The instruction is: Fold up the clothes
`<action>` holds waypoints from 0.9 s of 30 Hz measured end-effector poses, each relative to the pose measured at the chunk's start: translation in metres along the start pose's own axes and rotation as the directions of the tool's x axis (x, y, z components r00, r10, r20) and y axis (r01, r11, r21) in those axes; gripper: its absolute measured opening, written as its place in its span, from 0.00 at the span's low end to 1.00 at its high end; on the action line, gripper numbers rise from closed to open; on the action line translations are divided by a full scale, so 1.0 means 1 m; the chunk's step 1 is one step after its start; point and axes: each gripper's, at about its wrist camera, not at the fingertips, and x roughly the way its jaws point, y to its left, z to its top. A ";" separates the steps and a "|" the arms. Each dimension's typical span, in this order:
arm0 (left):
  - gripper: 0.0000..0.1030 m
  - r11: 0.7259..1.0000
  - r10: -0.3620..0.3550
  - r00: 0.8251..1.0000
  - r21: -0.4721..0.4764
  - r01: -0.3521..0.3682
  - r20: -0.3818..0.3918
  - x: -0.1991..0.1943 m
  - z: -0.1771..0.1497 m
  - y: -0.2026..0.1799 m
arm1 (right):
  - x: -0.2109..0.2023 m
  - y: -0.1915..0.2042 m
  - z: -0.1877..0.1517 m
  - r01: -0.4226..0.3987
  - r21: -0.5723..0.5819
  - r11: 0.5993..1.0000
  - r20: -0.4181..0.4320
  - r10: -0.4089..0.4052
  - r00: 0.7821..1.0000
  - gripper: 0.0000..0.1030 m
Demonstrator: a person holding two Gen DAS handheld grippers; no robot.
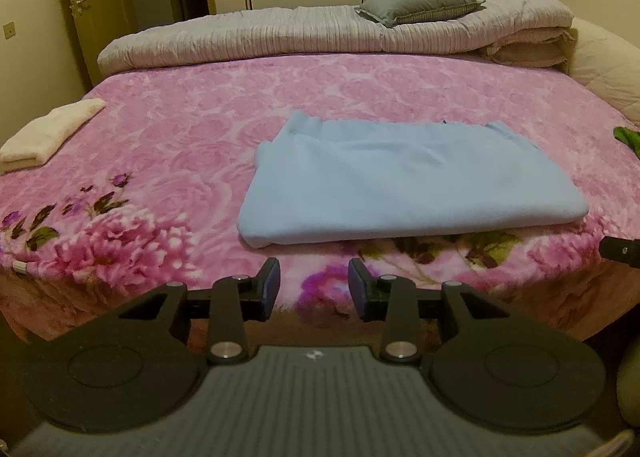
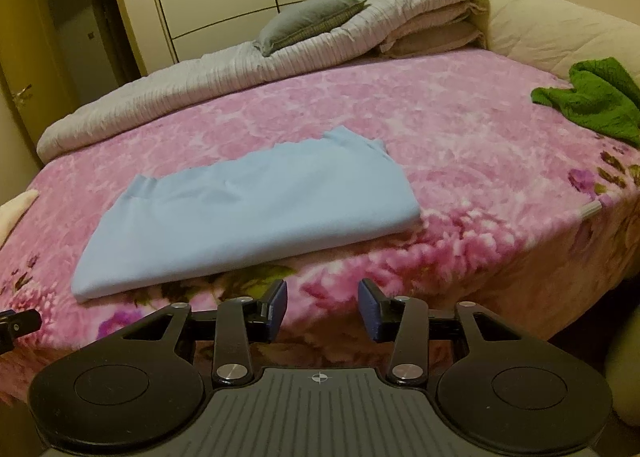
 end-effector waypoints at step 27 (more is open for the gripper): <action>0.32 0.953 -0.303 0.951 0.007 0.303 -0.062 0.113 0.044 -0.027 | 0.132 -0.115 0.006 -0.180 0.761 0.623 0.006 0.271 0.963 0.46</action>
